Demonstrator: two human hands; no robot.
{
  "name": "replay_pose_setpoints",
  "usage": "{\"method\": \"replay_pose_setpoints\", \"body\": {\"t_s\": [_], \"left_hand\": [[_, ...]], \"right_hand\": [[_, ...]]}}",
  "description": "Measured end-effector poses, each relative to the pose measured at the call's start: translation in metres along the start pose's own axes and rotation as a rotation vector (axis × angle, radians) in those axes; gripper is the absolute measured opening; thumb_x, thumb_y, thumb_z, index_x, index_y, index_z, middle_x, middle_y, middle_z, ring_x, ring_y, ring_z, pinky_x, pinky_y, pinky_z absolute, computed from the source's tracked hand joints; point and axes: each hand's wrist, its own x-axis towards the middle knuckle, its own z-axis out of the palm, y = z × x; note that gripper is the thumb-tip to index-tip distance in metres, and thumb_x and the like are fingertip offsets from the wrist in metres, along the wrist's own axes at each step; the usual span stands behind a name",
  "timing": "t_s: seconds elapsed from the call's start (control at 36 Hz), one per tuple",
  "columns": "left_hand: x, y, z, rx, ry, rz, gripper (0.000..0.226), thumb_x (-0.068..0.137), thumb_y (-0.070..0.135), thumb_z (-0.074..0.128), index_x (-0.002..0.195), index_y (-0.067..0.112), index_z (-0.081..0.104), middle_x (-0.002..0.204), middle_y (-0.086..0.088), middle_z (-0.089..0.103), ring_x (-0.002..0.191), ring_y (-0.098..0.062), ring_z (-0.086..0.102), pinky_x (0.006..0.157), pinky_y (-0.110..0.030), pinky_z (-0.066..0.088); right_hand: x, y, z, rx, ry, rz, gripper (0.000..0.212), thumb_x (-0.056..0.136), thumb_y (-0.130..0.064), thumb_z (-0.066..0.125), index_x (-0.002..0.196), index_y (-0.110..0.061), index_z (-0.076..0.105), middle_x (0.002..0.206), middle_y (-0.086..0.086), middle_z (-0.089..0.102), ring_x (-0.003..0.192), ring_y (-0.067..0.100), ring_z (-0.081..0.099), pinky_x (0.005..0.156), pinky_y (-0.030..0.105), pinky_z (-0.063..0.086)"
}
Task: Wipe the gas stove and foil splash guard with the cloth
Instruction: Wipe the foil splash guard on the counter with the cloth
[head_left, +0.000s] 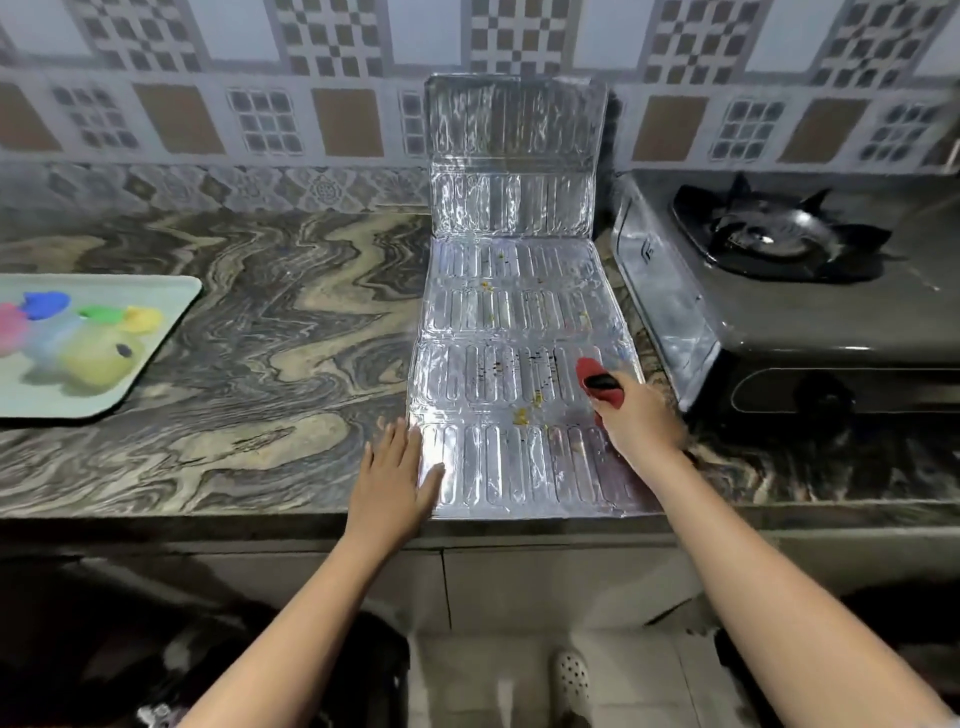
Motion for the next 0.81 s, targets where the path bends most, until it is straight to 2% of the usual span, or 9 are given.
{"method": "replay_pose_setpoints", "body": {"t_s": [0.11,0.22,0.39,0.5,0.58,0.64,0.69,0.75,0.81], "left_hand": [[-0.011,-0.003,-0.001,-0.028,0.0,0.001,0.091,0.074,0.065,-0.002,0.149,0.015,0.01,0.158,-0.003,0.001,0.146,-0.016,-0.003,0.117,-0.036,-0.001],[-0.015,-0.004,-0.001,-0.058,0.008,0.006,0.092,0.074,0.065,-0.001,0.149,0.014,0.013,0.158,-0.005,0.003,0.146,-0.018,-0.001,0.118,-0.036,0.001],[-0.016,-0.005,0.0,-0.027,0.009,0.003,0.092,0.073,0.064,-0.004,0.149,0.014,0.01,0.158,-0.005,0.001,0.146,-0.017,-0.002,0.117,-0.034,0.0],[-0.015,-0.004,0.001,-0.015,0.01,-0.008,0.091,0.072,0.063,-0.005,0.149,0.016,0.01,0.158,-0.005,0.001,0.146,-0.018,-0.001,0.117,-0.036,0.0],[-0.015,-0.004,0.002,0.001,0.008,-0.016,0.09,0.072,0.062,-0.006,0.149,0.017,0.009,0.158,-0.005,-0.001,0.146,-0.018,-0.002,0.118,-0.036,-0.001],[-0.015,-0.004,0.003,0.005,0.005,-0.016,0.09,0.072,0.062,-0.007,0.149,0.017,0.009,0.158,-0.004,-0.001,0.146,-0.017,-0.003,0.118,-0.036,-0.001],[-0.015,-0.004,0.004,0.001,0.015,-0.017,0.085,0.076,0.062,-0.004,0.148,0.018,0.009,0.158,-0.004,0.0,0.146,-0.016,-0.003,0.118,-0.035,-0.001],[-0.014,-0.003,0.004,0.002,0.019,-0.021,0.077,0.084,0.059,0.004,0.149,0.018,0.009,0.158,-0.003,0.0,0.146,-0.016,-0.003,0.118,-0.036,-0.001],[-0.014,-0.003,0.005,0.007,0.015,-0.03,0.073,0.086,0.055,0.009,0.149,0.018,0.009,0.158,-0.003,0.0,0.146,-0.016,-0.003,0.118,-0.035,-0.001]], "right_hand": [[-0.02,-0.003,0.02,-0.114,-0.127,0.035,0.039,0.088,-0.048,0.05,0.12,-0.026,0.05,0.116,0.009,0.056,0.105,0.033,0.055,0.082,0.04,0.047],[-0.033,-0.005,0.024,-0.171,-0.162,-0.009,0.051,0.087,-0.053,0.048,0.13,-0.025,0.043,0.128,0.009,0.048,0.119,0.034,0.046,0.092,0.044,0.045],[-0.034,0.003,0.007,-0.129,-0.256,-0.128,0.063,0.082,-0.057,0.053,0.136,-0.03,0.034,0.131,0.004,0.047,0.117,0.028,0.049,0.094,0.046,0.045],[-0.031,0.006,-0.002,-0.209,-0.223,-0.334,0.065,0.087,-0.052,0.05,0.143,-0.028,0.026,0.145,0.0,0.034,0.132,0.024,0.035,0.105,0.046,0.036],[-0.023,0.011,0.0,-0.251,-0.313,-0.546,0.064,0.088,-0.051,0.049,0.144,-0.033,0.024,0.152,-0.004,0.023,0.139,0.02,0.024,0.112,0.046,0.027],[-0.015,0.018,0.005,-0.327,-0.381,-0.736,0.063,0.088,-0.058,0.04,0.144,-0.034,0.025,0.154,-0.008,0.022,0.141,0.014,0.02,0.116,0.044,0.022],[-0.009,0.025,0.009,-0.378,-0.418,-0.842,0.066,0.085,-0.065,0.022,0.143,-0.035,0.026,0.154,-0.011,0.022,0.142,0.007,0.015,0.118,0.037,0.012],[-0.006,0.033,0.013,-0.328,-0.424,-0.813,0.069,0.085,-0.068,0.013,0.144,-0.035,0.025,0.153,-0.013,0.023,0.142,0.006,0.013,0.118,0.033,0.006],[-0.007,0.041,0.018,-0.241,-0.369,-0.707,0.067,0.085,-0.066,0.015,0.144,-0.034,0.024,0.152,-0.013,0.024,0.142,0.01,0.016,0.118,0.037,0.008]]}}
